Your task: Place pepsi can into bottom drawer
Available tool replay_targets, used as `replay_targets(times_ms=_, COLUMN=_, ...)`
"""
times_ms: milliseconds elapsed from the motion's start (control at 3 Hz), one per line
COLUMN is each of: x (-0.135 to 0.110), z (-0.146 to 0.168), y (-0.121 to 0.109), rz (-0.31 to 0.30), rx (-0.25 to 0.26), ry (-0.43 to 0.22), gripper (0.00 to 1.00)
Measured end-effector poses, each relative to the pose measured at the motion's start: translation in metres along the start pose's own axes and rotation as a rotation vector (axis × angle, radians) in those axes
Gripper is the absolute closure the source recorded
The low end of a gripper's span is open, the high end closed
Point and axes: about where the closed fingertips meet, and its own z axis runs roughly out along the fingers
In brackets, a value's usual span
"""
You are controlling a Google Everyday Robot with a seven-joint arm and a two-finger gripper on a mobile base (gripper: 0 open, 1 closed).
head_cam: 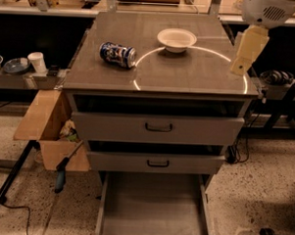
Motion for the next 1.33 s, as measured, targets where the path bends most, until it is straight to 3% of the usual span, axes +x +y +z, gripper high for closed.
replay_targets(times_ms=1333, x=-0.091, z=0.009, y=-0.003, rz=-0.103, rx=-0.017, ry=-0.175, gripper=0.0)
